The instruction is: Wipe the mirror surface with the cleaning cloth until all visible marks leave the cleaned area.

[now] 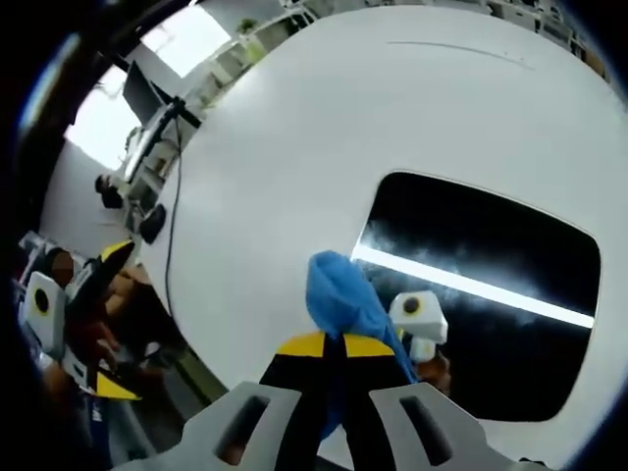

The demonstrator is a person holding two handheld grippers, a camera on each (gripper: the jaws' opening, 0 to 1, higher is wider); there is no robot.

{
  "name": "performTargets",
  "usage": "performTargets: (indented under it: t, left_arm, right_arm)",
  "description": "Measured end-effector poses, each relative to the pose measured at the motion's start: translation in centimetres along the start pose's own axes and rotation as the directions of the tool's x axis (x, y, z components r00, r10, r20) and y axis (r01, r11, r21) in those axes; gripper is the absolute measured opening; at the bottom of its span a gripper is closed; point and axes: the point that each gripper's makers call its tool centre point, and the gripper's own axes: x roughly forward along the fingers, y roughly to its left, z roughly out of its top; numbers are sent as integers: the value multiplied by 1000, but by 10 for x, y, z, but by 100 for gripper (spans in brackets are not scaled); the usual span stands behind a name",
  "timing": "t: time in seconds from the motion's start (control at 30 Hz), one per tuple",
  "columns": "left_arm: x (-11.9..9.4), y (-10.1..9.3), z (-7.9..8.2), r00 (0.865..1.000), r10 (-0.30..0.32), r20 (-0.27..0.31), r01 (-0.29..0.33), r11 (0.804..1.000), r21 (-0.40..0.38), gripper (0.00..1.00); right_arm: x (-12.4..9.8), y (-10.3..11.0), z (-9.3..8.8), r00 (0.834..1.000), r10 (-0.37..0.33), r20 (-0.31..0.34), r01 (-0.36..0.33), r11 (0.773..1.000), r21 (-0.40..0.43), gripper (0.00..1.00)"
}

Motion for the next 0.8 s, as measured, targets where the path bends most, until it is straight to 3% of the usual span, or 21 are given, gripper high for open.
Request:
performTargets:
  t: [0.33,0.8]
  left_arm:
    - [4,1,0,1000,-6,-6,6,1000,-8,99]
    - [9,7,-6,999,-24,-31,24,1000,1,99]
  right_arm:
    - [3,-4,11,1000,2,7,-2,1000,22,0]
    - [6,-18,43,999,-13,36,11,999,41,0]
